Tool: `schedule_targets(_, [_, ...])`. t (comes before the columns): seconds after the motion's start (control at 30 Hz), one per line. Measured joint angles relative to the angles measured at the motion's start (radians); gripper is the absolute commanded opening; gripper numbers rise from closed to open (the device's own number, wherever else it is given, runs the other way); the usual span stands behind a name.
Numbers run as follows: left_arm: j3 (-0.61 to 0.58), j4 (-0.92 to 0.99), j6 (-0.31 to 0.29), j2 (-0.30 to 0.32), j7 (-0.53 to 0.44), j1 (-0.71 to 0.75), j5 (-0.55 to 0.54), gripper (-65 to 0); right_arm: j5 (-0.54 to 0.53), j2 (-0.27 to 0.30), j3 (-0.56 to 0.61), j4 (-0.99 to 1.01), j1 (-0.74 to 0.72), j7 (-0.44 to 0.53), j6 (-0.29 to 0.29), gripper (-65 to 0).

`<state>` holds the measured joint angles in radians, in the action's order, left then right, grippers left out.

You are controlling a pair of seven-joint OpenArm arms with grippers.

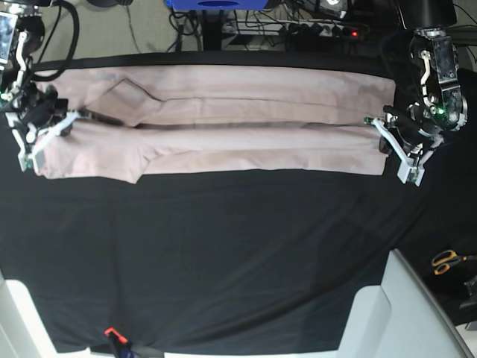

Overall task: Fold the T-shirt properly
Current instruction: 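Drag the shirt with both grippers toward the robot, folding it lengthwise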

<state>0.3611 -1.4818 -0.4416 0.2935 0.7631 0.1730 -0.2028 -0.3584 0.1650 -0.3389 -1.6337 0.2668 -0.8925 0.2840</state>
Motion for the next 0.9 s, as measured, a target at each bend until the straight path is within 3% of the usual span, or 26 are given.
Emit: schedule_targets(0.9, [-0.008,0.003,0.0,-0.003,-0.002,0.041,0.003,-65.0,0.0,0.008,0.0,0.039,-0.019,0.006,0.0,-64.4])
